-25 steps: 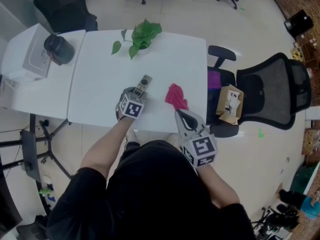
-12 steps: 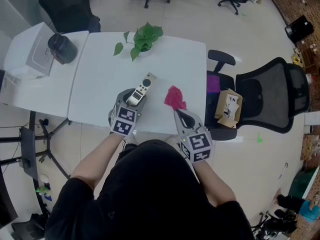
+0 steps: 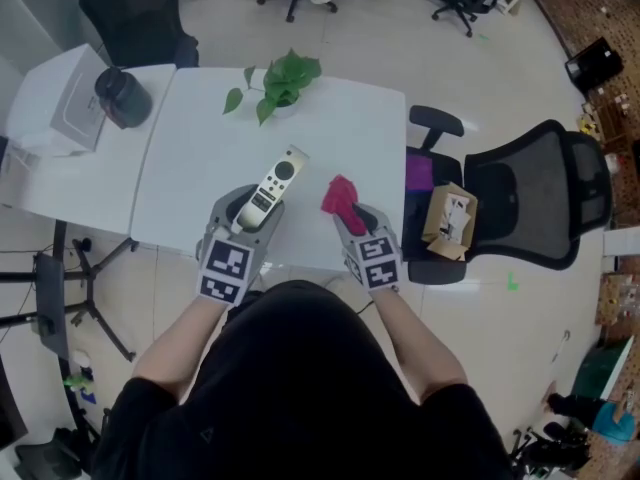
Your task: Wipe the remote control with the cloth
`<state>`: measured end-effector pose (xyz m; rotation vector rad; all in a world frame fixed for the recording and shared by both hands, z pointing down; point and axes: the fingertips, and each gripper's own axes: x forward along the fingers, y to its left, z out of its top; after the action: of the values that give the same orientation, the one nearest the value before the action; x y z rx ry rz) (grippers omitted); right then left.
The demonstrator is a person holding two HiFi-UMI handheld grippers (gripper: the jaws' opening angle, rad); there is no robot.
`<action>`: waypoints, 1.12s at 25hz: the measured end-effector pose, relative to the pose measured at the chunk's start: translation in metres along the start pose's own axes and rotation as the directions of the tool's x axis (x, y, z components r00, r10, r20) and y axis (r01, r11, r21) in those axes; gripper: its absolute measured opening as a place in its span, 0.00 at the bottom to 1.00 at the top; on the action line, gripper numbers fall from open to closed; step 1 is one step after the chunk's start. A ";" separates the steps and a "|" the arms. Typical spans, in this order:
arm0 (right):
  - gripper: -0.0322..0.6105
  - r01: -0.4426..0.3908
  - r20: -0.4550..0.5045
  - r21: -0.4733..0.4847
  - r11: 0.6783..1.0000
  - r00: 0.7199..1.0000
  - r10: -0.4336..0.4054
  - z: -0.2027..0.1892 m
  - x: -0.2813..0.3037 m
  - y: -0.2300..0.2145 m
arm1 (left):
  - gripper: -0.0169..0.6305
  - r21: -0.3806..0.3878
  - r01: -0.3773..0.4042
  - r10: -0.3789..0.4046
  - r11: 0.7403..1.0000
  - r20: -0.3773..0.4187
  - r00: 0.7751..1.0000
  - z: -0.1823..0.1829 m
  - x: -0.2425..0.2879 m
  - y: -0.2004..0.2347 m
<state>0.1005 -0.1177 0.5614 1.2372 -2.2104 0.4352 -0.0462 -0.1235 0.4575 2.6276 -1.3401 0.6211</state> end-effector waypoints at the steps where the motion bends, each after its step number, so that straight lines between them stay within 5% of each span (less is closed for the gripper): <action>1: 0.34 0.005 -0.024 -0.008 1.000 1.000 -0.005 -0.005 0.008 -0.005 | 0.35 0.003 -0.002 0.002 1.000 0.008 1.000 0.005 -0.004 0.000; 10: 0.49 0.006 -0.299 -0.050 0.999 0.954 -0.020 -0.075 0.084 -0.040 | 0.35 0.042 0.002 -0.004 0.999 0.052 0.999 0.033 -0.027 -0.009; 19: 0.50 -0.006 -0.407 0.027 1.000 0.913 0.016 -0.103 0.108 -0.053 | 0.35 0.052 -0.020 0.017 0.998 0.043 0.999 0.034 -0.035 -0.009; 28: 0.25 -0.002 -0.385 0.051 0.999 0.923 0.021 -0.094 0.102 -0.047 | 0.35 0.048 -0.023 0.020 0.999 0.047 0.999 0.034 -0.032 -0.010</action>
<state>0.1279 -0.1602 0.6987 1.0571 -1.8802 0.6799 -0.0447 -0.1039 0.4142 2.6856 -1.3851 0.6060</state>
